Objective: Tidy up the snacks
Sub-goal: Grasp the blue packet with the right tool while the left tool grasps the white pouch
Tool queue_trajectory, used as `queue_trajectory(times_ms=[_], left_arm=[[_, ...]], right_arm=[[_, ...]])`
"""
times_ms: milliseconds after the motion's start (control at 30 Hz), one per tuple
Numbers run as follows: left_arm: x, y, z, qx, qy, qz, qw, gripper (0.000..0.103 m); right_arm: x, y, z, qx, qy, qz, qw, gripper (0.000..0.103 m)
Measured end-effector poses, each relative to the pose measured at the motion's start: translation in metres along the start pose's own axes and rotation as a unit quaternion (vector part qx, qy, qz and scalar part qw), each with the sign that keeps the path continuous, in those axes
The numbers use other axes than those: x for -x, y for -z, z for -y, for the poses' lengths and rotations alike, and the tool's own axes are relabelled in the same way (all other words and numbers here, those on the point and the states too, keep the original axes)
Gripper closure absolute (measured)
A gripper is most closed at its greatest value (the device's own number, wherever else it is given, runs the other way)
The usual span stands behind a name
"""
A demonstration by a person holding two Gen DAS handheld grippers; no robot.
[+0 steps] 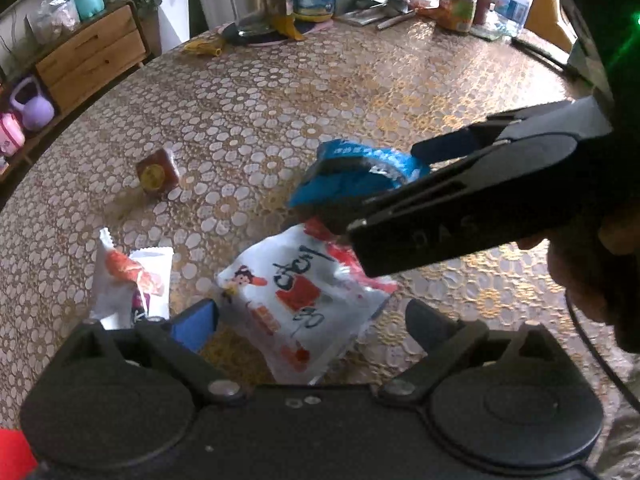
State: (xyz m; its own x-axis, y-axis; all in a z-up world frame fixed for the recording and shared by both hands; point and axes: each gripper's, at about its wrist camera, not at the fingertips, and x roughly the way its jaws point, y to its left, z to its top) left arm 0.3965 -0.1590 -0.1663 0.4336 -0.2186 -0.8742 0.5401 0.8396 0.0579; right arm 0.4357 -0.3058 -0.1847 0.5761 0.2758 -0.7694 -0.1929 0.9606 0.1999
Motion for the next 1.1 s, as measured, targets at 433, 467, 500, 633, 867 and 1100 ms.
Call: queue_trajectory(times_ms=[433, 467, 500, 633, 867, 1100], left_arm=[[-0.005, 0.0, -0.006, 0.026, 0.001, 0.004, 0.9997, 0.01], [-0.004, 0.0, -0.006, 0.028, 0.0, 0.003, 0.9996, 0.01], [-0.003, 0.001, -0.006, 0.028, -0.002, 0.003, 0.9996, 0.01], [0.0, 0.003, -0.004, 0.035, -0.009, 0.001, 0.9993, 0.012], [0.013, 0.007, -0.002, 0.055, -0.021, 0.003, 0.9983, 0.012], [0.039, 0.014, 0.008, 0.071, -0.022, 0.015, 0.9971, 0.012]], right_arm=[[0.001, 0.004, -0.008, 0.011, 0.015, 0.023, 1.0, 0.032], [0.002, 0.004, -0.007, 0.011, 0.017, 0.022, 1.0, 0.035], [0.003, 0.005, -0.007, 0.012, 0.017, 0.023, 1.0, 0.04], [0.009, 0.008, -0.006, 0.008, 0.022, 0.029, 0.999, 0.052], [0.031, 0.014, -0.001, -0.011, 0.033, 0.037, 0.999, 0.054], [0.069, 0.023, -0.004, -0.012, 0.034, 0.047, 0.998, 0.055]])
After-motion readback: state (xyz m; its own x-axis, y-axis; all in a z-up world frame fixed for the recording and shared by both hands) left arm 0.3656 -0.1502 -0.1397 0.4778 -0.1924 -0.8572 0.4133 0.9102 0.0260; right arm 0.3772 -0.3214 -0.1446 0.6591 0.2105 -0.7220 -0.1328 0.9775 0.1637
